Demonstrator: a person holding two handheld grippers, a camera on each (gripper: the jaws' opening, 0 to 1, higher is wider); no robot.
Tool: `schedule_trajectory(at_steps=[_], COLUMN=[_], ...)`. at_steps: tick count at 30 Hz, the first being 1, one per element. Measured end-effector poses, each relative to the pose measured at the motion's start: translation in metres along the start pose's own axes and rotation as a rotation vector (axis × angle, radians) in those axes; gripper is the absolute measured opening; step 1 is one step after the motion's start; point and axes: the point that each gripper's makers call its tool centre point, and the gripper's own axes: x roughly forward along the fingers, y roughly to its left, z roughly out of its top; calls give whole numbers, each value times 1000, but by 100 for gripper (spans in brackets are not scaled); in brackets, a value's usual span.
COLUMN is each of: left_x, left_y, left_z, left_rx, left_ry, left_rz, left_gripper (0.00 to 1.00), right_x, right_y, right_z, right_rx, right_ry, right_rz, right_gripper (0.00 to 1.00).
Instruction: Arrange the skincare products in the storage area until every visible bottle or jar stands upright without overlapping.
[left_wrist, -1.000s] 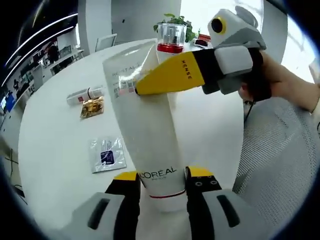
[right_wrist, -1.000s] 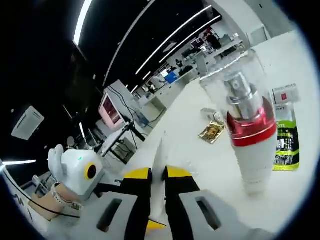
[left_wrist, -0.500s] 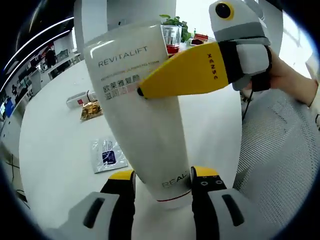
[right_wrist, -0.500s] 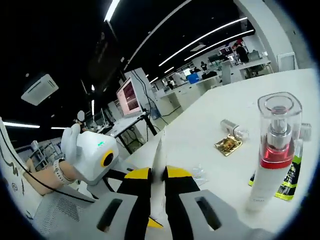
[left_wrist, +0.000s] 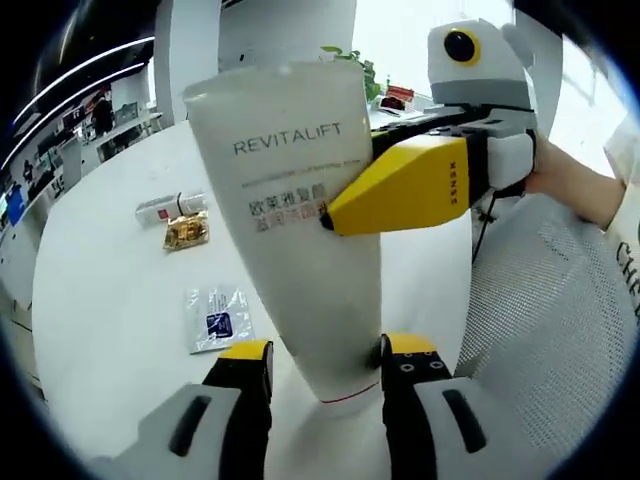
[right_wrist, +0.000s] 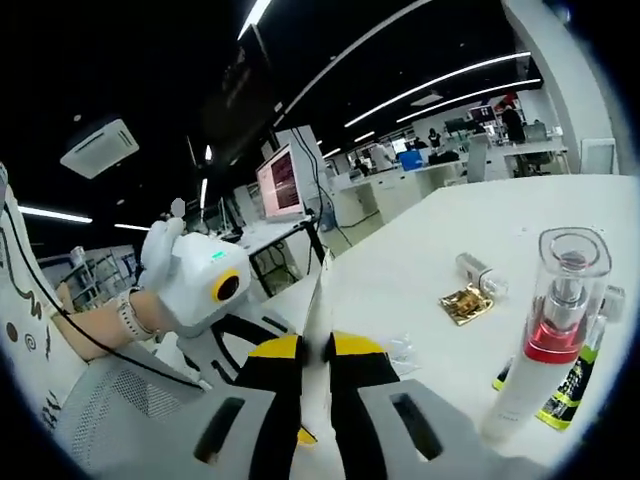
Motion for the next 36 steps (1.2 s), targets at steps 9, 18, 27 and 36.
schedule_trajectory(at_steps=[9,18,27,36], left_x=[-3,-2,0,1], left_y=[-3,-15,-29,-28], left_z=[11,14,18,18], left_rx=[-8,72,149,130], left_ry=[-58,-55,-58,-53], left_rz=[-31,-60,-89,-85], left_gripper=[38,43,33,30], right_x=[-6,-17,-20,-19], right_y=[8,24,26,26], right_z=[0,-6,-7,-6], right_rx=[-73,-131,-160,-170], right_ry=[22,52,55,48], right_rz=[71,201,220,206], right_gripper=[8,8,9,10])
